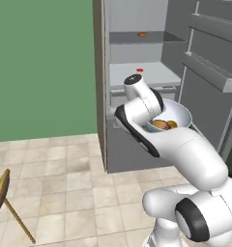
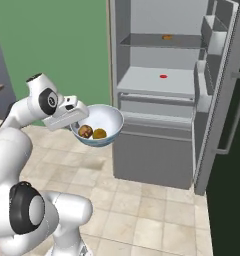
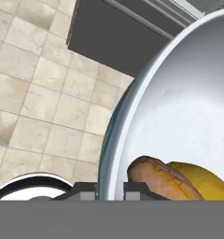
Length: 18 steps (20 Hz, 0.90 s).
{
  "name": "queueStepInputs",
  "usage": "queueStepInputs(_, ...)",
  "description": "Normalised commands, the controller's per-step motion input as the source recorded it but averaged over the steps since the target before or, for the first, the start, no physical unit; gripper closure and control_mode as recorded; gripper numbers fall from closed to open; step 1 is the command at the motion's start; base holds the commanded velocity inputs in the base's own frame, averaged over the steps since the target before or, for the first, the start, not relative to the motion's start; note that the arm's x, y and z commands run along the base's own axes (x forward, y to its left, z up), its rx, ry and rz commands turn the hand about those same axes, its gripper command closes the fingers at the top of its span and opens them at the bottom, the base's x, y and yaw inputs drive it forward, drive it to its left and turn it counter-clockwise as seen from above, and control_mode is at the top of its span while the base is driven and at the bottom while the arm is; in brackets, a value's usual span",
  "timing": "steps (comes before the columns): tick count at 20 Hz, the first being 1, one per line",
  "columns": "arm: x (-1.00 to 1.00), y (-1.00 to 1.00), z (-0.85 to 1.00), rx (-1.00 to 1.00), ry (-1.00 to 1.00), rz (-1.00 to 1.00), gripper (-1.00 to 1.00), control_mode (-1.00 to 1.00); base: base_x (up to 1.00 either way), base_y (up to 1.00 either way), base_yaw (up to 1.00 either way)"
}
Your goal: Pick the chicken drumstick and lemon from their plates and place them in the bowl. Then put the bowl in the fridge.
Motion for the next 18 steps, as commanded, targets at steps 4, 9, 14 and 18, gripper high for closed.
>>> queueStepInputs(4,0.0,0.0,0.0,0.0,0.0,0.0,1.0,1.0,0.7,-0.41,0.0)
queueStepInputs(9,0.0,0.0,0.0,0.0,0.0,0.0,1.0,1.0,0.67,-0.41,0.0)
queueStepInputs(14,0.0,0.0,0.0,0.0,0.0,0.0,1.0,1.0,0.62,-0.46,0.04)
queueStepInputs(18,0.0,0.0,0.0,0.0,0.0,0.0,1.0,1.0,0.61,-0.36,0.0)
